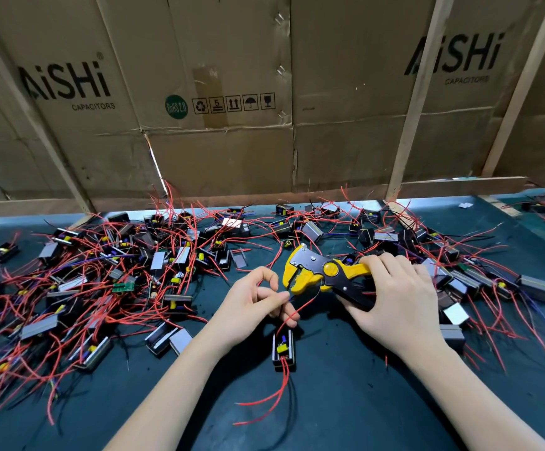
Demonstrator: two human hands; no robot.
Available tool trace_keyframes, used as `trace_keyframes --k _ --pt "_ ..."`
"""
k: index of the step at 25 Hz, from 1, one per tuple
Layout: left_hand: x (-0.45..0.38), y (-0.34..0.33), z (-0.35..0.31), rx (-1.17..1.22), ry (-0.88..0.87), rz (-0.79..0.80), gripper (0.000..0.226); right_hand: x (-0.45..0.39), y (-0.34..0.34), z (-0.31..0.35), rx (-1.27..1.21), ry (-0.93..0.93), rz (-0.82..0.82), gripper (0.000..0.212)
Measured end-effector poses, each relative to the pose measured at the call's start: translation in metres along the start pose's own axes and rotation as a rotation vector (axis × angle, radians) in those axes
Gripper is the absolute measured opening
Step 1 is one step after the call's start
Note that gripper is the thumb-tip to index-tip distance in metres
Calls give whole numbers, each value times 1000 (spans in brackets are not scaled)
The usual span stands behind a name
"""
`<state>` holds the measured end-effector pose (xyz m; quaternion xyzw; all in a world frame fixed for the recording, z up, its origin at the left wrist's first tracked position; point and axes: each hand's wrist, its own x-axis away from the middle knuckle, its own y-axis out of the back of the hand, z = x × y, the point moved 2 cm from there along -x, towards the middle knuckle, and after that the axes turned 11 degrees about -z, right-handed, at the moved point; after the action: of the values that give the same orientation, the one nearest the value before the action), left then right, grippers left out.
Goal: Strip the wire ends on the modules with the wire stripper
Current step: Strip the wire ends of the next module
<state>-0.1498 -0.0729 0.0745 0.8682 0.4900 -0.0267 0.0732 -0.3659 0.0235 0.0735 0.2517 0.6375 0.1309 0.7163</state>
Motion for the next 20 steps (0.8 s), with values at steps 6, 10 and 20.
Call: trace_keyframes --k 6,10,20 --pt "-1 1 0 -22 -22 17 19 -1 3 3 -31 8 -10 50" --pt "0 2 1 -22 -4 29 18 -1 5 4 -34 11 -25 44" --pt "1 4 -2 -40 36 40 16 -1 7 7 -6 -37 -10 43"
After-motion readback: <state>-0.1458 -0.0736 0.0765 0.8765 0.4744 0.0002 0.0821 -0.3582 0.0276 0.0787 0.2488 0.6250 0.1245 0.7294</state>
